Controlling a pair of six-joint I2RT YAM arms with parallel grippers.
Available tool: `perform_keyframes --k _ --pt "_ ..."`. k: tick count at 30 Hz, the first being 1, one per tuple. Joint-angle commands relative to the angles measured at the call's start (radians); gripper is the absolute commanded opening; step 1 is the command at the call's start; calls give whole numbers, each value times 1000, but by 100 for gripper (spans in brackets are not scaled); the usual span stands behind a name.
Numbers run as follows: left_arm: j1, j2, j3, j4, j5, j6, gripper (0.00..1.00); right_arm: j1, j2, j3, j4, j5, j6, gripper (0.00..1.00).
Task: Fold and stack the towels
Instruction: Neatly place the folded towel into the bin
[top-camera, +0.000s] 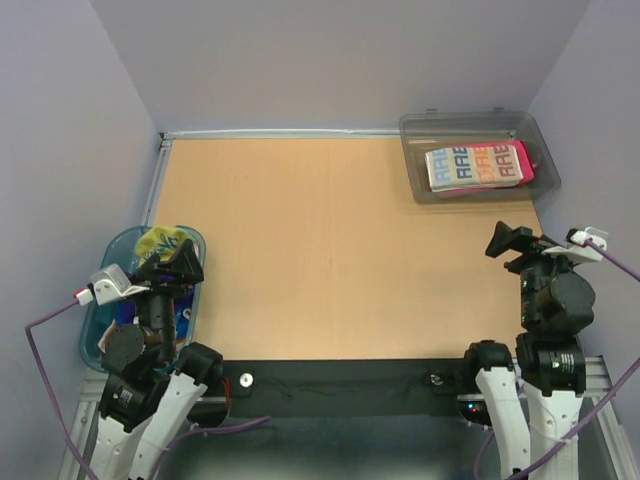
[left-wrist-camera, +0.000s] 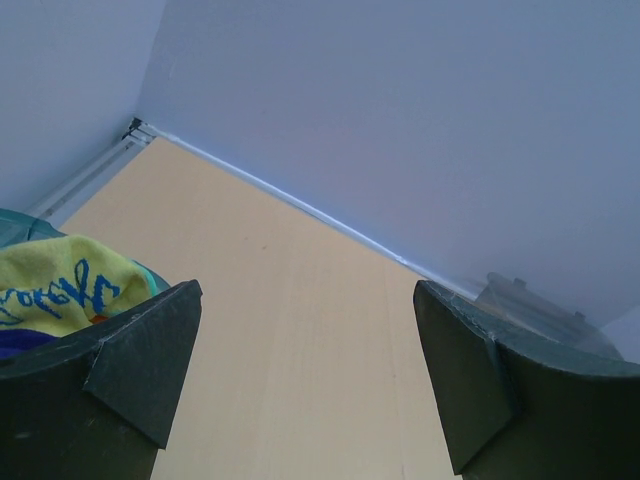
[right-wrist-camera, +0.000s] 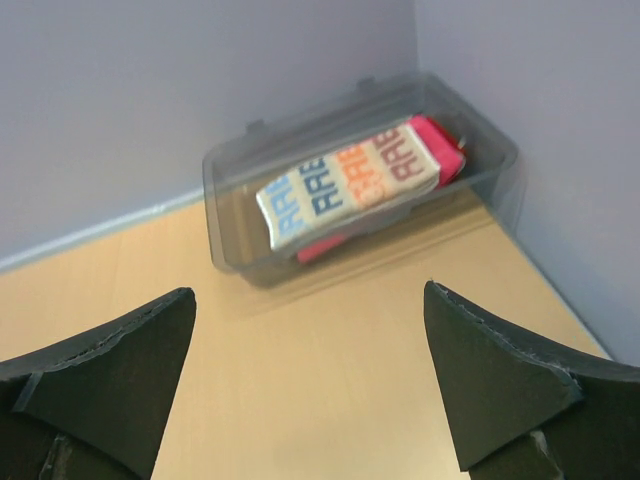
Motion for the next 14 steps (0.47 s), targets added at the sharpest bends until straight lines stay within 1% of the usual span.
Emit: perform_keyframes --k 1,6,14 --pt "6 -6 -8 25 -21 24 99 34 -106 -82 43 46 -52 100" --pt "6 14 -10 33 -47 35 99 38 -207 -168 80 28 -39 100" --pt "7 28 -16 54 -78 50 99 50 -242 -190 104 16 -45 100"
